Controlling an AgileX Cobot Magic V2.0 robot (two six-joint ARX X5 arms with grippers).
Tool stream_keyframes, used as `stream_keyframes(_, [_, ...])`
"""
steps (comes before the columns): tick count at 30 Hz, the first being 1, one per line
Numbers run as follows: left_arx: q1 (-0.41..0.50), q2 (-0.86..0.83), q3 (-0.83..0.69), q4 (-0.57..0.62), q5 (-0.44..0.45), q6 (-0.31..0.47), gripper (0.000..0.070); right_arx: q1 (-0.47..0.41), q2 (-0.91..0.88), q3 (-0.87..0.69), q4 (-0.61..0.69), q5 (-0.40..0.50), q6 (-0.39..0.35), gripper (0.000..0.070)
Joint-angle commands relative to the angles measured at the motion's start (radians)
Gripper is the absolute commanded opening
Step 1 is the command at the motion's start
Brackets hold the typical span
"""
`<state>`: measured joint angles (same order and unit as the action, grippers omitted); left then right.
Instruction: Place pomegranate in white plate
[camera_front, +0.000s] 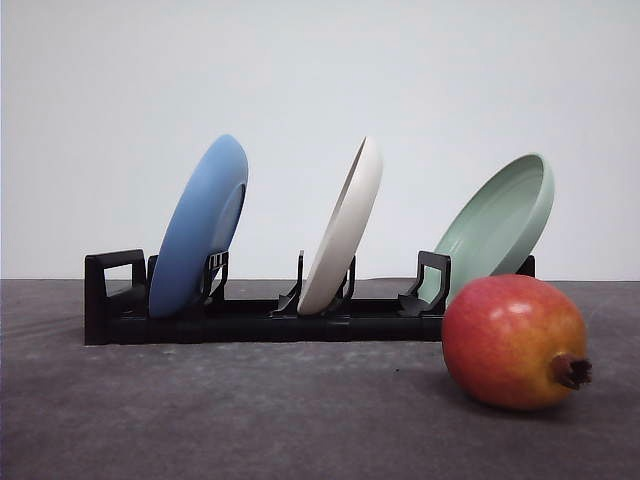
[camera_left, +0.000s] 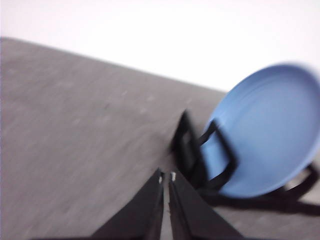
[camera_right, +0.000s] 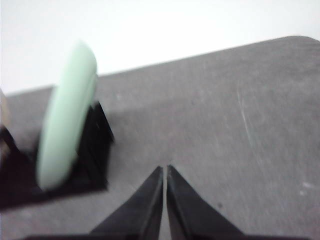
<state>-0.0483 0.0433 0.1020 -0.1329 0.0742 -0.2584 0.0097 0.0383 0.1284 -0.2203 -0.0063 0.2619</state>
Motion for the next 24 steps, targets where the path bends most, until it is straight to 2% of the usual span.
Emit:
stream_keyframes(1, [-0.008, 0.026, 0.06, 0.013, 0.024, -0.024, 0.0001, 0.002, 0.027, 0.088, -0.027, -0.005, 0.061, 0.0005])
stream_keyframes(4, [-0.024, 0.104, 0.162, -0.031, 0.075, -0.024, 0.0001, 0.001, 0.108, 0.233, -0.119, -0.053, 0.063, 0.0005])
stream_keyframes(7, [-0.038, 0.208, 0.284, -0.09, 0.17, -0.021, 0.0001, 0.001, 0.206, 0.379, -0.196, -0.156, 0.048, 0.0005])
stream_keyframes(11, [-0.051, 0.372, 0.469, -0.171, 0.392, 0.001, 0.0001, 0.001, 0.35, 0.579, -0.316, -0.352, -0.043, 0.0005])
stream_keyframes(15, [-0.059, 0.52, 0.64, -0.223, 0.631, 0.015, 0.0001, 0.001, 0.465, 0.74, -0.426, -0.497, -0.155, 0.0005])
stream_keyframes(17, [-0.064, 0.578, 0.705, -0.22, 0.729, 0.015, 0.0001, 0.001, 0.51, 0.802, -0.451, -0.582, -0.199, 0.0006])
stream_keyframes(21, [-0.064, 0.658, 0.786, -0.211, 0.885, 0.019, 0.0, 0.001, 0.557, 0.864, -0.448, -0.694, -0.223, 0.0006])
stream_keyframes(24, [-0.065, 0.683, 0.806, -0.206, 0.929, 0.047, 0.0, 0.001, 0.562, 0.869, -0.433, -0.734, -0.221, 0.0005])
